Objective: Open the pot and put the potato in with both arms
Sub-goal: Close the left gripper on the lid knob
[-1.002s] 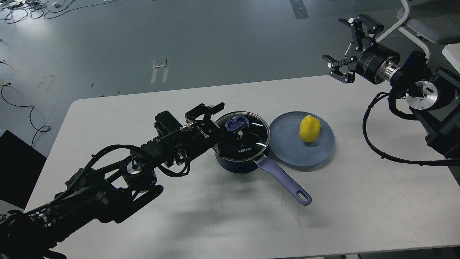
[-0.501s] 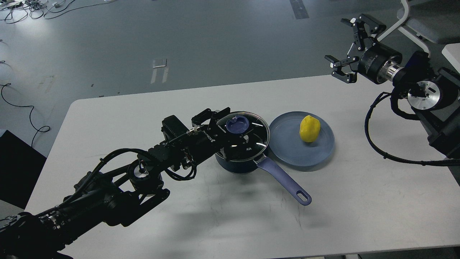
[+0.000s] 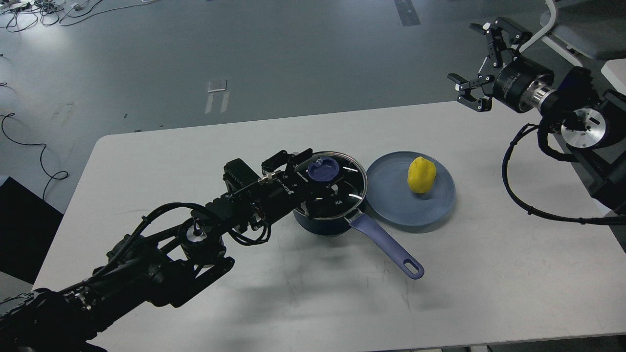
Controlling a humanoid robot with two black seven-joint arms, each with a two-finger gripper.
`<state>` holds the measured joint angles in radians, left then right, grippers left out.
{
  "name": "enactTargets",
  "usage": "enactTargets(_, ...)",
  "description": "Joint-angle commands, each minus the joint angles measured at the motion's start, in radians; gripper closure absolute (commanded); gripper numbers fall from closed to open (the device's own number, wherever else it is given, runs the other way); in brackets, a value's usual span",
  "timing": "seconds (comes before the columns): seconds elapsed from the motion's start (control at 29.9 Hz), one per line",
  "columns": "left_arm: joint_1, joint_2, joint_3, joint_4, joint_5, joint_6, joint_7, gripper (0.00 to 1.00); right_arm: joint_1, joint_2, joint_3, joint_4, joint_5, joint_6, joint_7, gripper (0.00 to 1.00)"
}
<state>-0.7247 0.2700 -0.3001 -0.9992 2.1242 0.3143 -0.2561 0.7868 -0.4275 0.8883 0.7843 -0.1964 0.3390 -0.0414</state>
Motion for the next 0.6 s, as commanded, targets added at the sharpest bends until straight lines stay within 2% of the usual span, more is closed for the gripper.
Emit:
enactTargets(0.0, 0.01, 0.0, 0.001, 0.001, -0.007, 0.0, -0.002, 0.03, -0.003, 0.0, -0.002, 0.0, 0.0, 0.0, 0.0, 0.0)
enactTargets(0.57, 0.022, -0.011, -0.001, 0.016, -0.009, 0.0, 0.0, 0.03, -0.012, -0.008, -0.002, 0.0, 0.0, -0.002, 0.002, 0.0)
